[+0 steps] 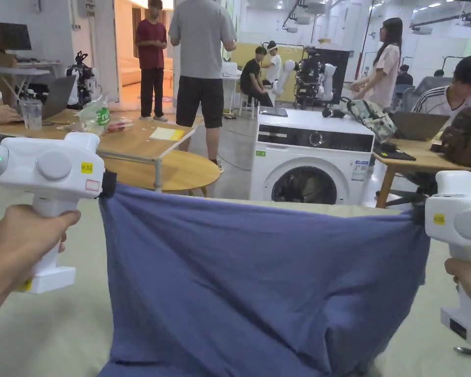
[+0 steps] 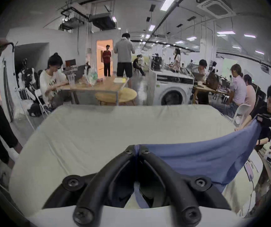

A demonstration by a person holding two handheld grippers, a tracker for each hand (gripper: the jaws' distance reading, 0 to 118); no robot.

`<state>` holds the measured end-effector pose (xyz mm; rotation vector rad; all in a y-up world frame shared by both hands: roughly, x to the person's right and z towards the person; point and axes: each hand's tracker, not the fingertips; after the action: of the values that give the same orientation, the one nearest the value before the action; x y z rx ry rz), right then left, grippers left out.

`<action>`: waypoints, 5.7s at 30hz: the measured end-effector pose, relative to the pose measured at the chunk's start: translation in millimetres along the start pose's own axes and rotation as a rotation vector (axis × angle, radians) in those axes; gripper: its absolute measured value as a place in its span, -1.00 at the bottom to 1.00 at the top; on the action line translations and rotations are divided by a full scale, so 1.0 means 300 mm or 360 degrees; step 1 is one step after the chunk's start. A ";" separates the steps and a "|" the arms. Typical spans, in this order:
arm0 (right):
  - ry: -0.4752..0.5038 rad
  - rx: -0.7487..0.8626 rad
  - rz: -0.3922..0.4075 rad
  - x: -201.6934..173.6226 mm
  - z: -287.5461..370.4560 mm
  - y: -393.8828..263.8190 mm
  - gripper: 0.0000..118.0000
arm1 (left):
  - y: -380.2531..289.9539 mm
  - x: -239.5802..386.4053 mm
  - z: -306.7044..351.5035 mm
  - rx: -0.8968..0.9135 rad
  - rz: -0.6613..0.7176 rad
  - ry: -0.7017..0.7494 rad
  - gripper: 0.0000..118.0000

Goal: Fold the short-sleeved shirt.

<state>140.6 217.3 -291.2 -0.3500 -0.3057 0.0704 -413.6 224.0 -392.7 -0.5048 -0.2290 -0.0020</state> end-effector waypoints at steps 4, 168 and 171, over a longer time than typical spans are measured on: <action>-0.0012 0.0145 0.0003 -0.037 0.060 0.153 -1.00 | 0.140 -0.026 0.065 0.0089 -0.0021 0.0055 -1.00; 0.0226 -0.0703 -0.0079 -0.047 0.451 -0.949 -0.93 | -0.952 -0.084 0.269 -0.0616 0.0216 -0.0029 -0.99; 0.0239 -0.0646 -0.0119 -0.035 0.419 -0.855 -0.93 | -0.878 -0.084 0.260 -0.0521 0.0234 -0.0036 -0.99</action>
<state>96.0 16.6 -92.5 -0.7423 -0.1821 -0.0930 -470.4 29.3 -205.7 -0.8471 -0.2140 0.1112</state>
